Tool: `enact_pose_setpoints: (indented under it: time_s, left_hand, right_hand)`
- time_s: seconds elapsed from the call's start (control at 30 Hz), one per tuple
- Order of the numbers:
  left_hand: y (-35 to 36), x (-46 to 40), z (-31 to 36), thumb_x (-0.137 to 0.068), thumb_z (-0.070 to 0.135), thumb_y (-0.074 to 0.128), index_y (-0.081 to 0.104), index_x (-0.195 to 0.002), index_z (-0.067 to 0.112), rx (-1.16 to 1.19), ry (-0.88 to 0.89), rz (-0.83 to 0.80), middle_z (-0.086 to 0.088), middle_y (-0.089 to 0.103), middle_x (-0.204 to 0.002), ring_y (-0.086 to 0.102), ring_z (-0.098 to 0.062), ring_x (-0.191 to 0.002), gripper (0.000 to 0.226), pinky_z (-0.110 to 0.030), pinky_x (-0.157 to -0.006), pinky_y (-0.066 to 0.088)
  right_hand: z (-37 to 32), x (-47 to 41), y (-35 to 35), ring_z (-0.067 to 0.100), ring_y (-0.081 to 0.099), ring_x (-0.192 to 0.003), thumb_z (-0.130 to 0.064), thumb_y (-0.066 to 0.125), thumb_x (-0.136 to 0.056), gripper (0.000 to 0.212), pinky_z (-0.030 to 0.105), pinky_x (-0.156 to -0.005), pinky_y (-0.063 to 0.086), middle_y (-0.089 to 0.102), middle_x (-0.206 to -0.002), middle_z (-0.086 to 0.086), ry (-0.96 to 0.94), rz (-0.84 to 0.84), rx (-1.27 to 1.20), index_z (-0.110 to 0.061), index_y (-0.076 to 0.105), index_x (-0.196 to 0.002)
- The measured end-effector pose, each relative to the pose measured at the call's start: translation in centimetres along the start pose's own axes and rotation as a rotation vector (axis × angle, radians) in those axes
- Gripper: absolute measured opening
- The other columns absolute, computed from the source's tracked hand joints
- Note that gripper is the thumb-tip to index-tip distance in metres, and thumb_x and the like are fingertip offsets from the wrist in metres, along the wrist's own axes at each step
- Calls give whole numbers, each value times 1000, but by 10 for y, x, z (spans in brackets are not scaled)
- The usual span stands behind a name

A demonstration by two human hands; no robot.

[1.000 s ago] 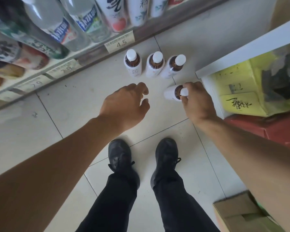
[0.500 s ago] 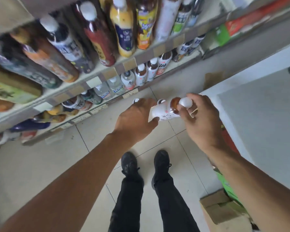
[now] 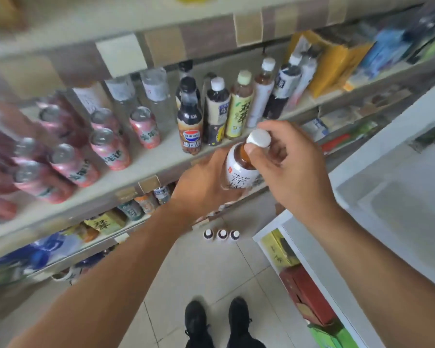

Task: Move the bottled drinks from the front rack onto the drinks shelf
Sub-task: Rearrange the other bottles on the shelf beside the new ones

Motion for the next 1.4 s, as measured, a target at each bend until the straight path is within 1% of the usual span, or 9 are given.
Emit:
enact_pose_setpoints:
  time_s: [0.1,0.43,0.6,0.7,0.77,0.9,0.97,1.23,1.4]
  left_hand:
    - [-43,6,34,-66,41,84,39,-141,32,55,34,105,5,64,-124,62,-21,-109,88,-36,-87,51]
    - [-145,29,86,-67,36,88,49,-116,40,290,55,293,27,66,-99,57,11,-99,63,-7,-76,43]
    - [-193,34,100,-62,44,83,54,-116,35,345,94,450,25,67,-101,63,4,-96,62,-23,-82,52]
    - [-216,36,105,-65,40,85,55,-111,38,378,99,513,17,70,-100,66,-5,-94,55,-37,-82,56]
    - [-229,37,107,-69,33,87,55,-111,37,375,88,557,19,69,-98,65,-3,-92,53,-34,-80,57]
    - [-244,35,106,-70,34,87,55,-116,32,342,72,652,21,69,-96,64,2,-90,56,-26,-77,54]
    - [-248,30,105,-70,33,87,56,-117,30,344,59,677,19,69,-94,64,3,-89,56,-18,-73,52]
    - [-270,-5,100,-77,39,80,51,-123,33,267,18,659,24,66,-97,58,17,-89,55,-3,-68,43]
    - [-273,-32,68,-98,40,52,54,-123,25,112,-61,770,13,67,-106,62,2,-94,29,-24,-82,52]
  right_hand:
    - [-47,-21,-24,-5,58,-85,-30,71,-88,39,9,-74,44,65,-102,-7,-65,15,-61,-19,59,-123]
    - [-135,-57,-59,-5,57,-98,-36,49,-99,37,14,-78,47,59,-103,-21,-171,3,-172,-18,52,-131]
    - [-140,-52,-35,0,57,-108,-27,44,-101,33,30,-93,48,61,-119,-14,-100,-174,-147,-26,48,-134]
    - [-148,-45,-14,1,60,-107,-41,49,-94,39,37,-89,53,60,-122,-18,-84,-310,-120,-37,41,-132]
    - [-155,-45,-3,3,63,-104,-53,50,-85,48,39,-87,54,61,-121,-18,-73,-335,-147,-43,38,-131]
    - [-175,-53,11,-8,58,-98,-56,64,-81,54,16,-73,50,58,-116,-22,-39,-303,-203,-47,36,-126]
    - [-184,-61,18,-4,60,-91,-58,69,-77,55,20,-68,51,60,-109,-18,-25,-234,-210,-44,38,-121]
    - [-190,-114,44,-8,56,-74,-43,78,-73,50,11,-51,40,59,-94,-16,-35,-135,-210,-35,43,-109]
    - [-188,-175,65,13,64,-82,-53,77,-73,52,31,-59,48,65,-97,-8,-37,-74,-225,-24,53,-109]
Point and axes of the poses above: each hand's wrist, its own x-axis away from the middle knuckle, its own y-axis out of the palm, z = x × y, the point moved 2 cm from there along -x, towards the middle knuckle
